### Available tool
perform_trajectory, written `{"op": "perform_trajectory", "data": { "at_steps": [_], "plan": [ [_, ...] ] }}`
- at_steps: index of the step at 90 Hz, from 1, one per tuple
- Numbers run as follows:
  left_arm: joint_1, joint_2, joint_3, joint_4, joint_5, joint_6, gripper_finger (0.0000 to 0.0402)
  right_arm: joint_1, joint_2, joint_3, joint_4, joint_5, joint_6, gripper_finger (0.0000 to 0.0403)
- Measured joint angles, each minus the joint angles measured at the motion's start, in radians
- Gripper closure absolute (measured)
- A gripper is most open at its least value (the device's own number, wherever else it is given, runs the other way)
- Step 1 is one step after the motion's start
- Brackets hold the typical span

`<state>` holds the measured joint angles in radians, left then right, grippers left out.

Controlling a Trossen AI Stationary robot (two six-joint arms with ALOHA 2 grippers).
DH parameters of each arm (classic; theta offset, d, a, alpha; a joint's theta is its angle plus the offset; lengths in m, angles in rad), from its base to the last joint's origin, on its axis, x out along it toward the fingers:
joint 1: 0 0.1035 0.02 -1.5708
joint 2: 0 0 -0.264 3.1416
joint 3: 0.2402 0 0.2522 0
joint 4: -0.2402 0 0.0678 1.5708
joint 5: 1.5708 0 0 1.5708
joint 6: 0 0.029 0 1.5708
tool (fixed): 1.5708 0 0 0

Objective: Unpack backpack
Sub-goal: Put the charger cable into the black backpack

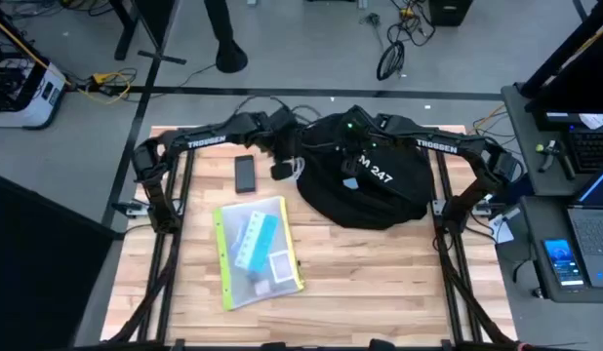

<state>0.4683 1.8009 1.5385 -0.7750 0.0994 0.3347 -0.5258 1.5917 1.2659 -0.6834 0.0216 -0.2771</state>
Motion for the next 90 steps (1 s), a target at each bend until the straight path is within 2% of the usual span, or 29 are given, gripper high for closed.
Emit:
{"op": "perform_trajectory", "data": {
  "at_steps": [9,23,28,66,77,90],
  "plan": [
    [-0.025,-0.002,0.040,0.101,0.060,-0.016,0.0401,-0.006,0.000,0.000,0.000,-0.001,0.005,0.0403],
    [-0.064,0.023,0.007,0.410,0.181,-0.066,0.0401,-0.008,-0.005,0.001,0.007,0.000,0.004,0.0403],
    [-0.075,0.041,-0.003,0.469,0.209,-0.068,0.0401,-0.010,-0.014,0.001,0.008,0.000,-0.003,0.0403],
    [-0.123,0.347,-0.005,0.928,0.212,-0.192,0.0401,-0.023,-0.081,0.001,0.021,0.002,-0.020,0.0403],
    [-0.120,0.401,-0.004,0.932,0.161,-0.225,0.0397,-0.022,-0.084,0.001,0.008,0.001,-0.020,0.0403],
    [-0.115,0.410,0.012,0.768,0.057,-0.249,0.0354,-0.016,-0.085,0.003,0.001,-0.024,-0.022,0.0403]
  ]
}}
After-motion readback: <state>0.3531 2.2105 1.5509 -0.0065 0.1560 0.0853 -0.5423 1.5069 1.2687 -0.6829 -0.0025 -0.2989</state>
